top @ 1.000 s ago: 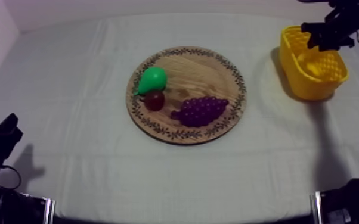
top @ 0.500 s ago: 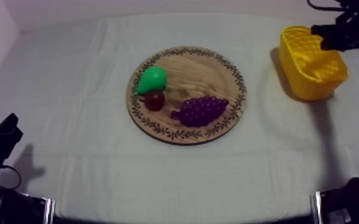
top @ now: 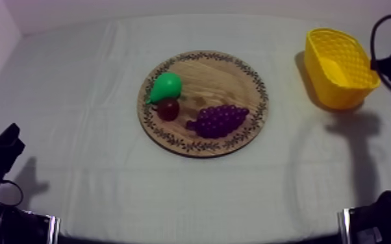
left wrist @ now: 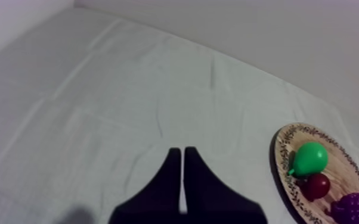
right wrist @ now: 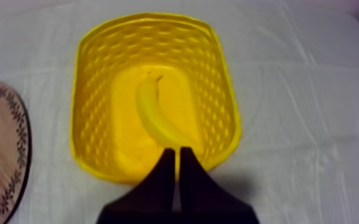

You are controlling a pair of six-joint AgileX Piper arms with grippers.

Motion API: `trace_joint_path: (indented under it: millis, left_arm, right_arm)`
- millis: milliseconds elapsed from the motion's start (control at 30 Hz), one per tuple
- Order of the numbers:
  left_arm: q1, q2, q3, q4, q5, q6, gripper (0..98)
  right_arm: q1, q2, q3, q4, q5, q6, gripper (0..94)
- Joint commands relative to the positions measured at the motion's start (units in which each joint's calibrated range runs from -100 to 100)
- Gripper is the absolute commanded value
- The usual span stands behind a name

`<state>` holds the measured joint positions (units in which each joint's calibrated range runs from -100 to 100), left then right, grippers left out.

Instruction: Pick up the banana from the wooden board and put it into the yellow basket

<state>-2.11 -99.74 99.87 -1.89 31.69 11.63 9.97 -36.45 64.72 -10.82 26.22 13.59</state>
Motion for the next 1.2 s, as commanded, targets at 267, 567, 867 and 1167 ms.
trace_joint_path:
  millis: [267, 567, 867, 1167]
  left_arm:
    - [0.0, 0.0, 0.0, 0.01, 0.0, 0.0, 0.1]
    - [0.0, 0.0, 0.0, 0.01, 0.0, 0.0, 0.1]
    - [0.0, 0.0, 0.0, 0.01, 0.0, 0.0, 0.1]
    - [0.0, 0.0, 0.0, 0.01, 0.0, 0.0, 0.1]
  right_arm:
    - [-3.0, -28.4, 21.6, 1.9, 1.6, 0.8, 0.4]
    - [-5.5, -47.8, 28.0, 4.5, 12.8, -1.2, 0.4]
    - [-6.7, -58.3, 30.6, 5.8, 20.8, -2.5, 0.4]
    - [-6.7, -59.3, 33.7, 8.7, 15.1, -7.1, 0.5]
